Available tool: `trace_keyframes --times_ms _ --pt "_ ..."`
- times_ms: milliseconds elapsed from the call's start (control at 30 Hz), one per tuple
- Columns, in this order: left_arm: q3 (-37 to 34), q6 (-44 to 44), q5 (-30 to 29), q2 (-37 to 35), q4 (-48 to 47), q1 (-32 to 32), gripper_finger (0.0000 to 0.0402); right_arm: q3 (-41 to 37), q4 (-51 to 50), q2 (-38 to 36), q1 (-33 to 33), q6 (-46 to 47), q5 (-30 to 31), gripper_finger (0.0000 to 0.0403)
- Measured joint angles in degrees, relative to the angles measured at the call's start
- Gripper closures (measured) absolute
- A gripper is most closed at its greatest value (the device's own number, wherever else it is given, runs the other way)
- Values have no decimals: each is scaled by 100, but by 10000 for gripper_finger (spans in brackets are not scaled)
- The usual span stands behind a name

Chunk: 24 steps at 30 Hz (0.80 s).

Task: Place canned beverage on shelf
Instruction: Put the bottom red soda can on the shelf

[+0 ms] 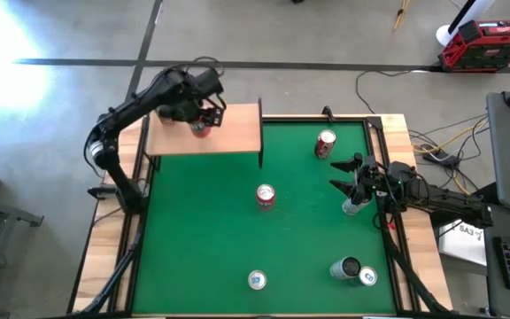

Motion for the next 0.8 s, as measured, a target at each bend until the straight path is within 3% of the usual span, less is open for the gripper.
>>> trace_keyframes --times_ms 800 --pt "126 576 201 246 344 1236 113 2 -1 2 0 1 -2 21"
